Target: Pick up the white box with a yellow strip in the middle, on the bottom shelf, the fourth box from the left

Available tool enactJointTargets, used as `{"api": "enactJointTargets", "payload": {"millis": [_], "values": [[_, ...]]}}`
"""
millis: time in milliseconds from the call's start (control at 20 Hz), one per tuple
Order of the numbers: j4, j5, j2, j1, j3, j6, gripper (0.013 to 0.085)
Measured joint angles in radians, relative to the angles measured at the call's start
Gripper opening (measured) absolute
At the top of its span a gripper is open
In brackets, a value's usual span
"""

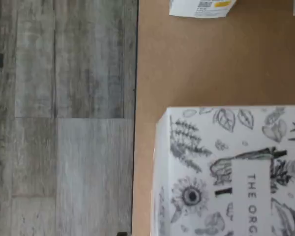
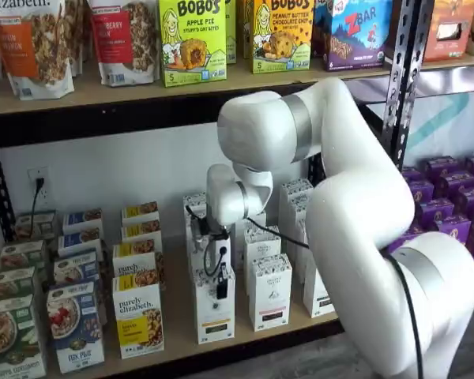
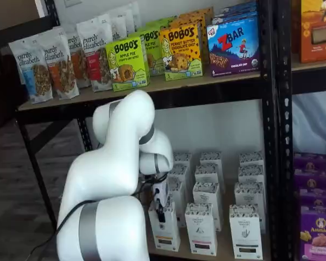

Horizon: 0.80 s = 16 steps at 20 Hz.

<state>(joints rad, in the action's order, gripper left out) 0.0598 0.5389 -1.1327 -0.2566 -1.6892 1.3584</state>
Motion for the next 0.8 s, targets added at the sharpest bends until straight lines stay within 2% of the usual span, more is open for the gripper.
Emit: {"api": "enactJointTargets", "payload": {"millis": [300,500,650,800], "values": [[-0.025,-0.015,-0.021,-0.003,-0.011,-0.024,0.085],[-0.015,-0.032,-0.026,-0.003,-0.01,-0.016,0.085],[0.004,-0.039,-0.028,-0.004,-0.009,0.0,0.077],[0.002,-0.036,-0.028,-0.004,-0.011,-0.002,0.069]]}}
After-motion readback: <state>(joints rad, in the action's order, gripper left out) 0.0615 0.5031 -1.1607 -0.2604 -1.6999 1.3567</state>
